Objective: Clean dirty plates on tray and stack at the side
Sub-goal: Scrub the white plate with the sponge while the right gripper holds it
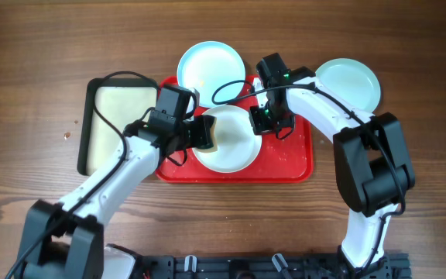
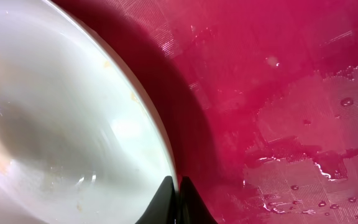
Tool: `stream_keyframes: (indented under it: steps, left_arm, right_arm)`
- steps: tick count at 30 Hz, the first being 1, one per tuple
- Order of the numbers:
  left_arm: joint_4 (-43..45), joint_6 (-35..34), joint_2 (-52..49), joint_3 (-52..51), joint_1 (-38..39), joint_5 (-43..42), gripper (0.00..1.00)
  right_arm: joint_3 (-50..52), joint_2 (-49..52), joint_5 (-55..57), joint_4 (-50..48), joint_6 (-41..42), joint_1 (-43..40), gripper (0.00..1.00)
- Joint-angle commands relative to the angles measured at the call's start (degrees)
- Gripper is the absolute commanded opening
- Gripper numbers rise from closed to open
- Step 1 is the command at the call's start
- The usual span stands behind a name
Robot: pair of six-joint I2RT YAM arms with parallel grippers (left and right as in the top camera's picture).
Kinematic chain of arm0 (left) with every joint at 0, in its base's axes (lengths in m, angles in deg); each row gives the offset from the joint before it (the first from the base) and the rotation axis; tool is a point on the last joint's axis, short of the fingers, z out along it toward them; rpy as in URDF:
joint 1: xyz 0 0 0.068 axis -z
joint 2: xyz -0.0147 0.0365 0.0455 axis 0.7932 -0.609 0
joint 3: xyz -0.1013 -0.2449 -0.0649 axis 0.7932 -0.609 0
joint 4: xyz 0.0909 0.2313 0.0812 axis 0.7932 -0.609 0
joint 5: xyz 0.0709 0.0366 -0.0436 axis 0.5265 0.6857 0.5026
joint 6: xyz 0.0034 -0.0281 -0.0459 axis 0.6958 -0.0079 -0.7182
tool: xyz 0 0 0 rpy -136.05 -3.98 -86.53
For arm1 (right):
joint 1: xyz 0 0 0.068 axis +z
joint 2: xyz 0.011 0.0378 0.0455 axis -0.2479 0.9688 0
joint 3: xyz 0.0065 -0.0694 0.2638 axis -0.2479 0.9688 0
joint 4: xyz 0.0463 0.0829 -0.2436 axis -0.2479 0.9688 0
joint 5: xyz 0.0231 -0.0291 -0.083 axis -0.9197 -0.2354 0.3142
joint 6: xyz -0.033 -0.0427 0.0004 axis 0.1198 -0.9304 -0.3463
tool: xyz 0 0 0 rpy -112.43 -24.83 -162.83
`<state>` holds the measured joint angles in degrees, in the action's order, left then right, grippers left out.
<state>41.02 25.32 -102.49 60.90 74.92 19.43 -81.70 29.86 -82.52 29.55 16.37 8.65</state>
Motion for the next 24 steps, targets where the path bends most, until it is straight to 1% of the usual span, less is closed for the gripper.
stream_keyframes:
  steps: [1,8,13,24]
  left_arm:
    - [0.39,0.63,-3.74,0.0,-0.2,2.75,0.04]
    - [2.86,0.13,-9.51,0.0,-0.04,2.69,0.04]
    - [4.0,-0.85,-11.85,0.0,-0.04,2.71,0.04]
    - [5.2,-1.4,-13.31,0.0,2.08,2.49,0.04]
  right_arm:
    - [0.44,0.81,-0.7,-0.31,-0.37,0.39,0.04]
    - [0.44,0.81,-0.7,-0.31,-0.37,0.39,0.04]
    - [0.44,0.81,-0.72,-0.31,-0.37,0.39,0.04]
    - [0.44,0.81,-0.79,-0.37,-0.35,0.42,0.04]
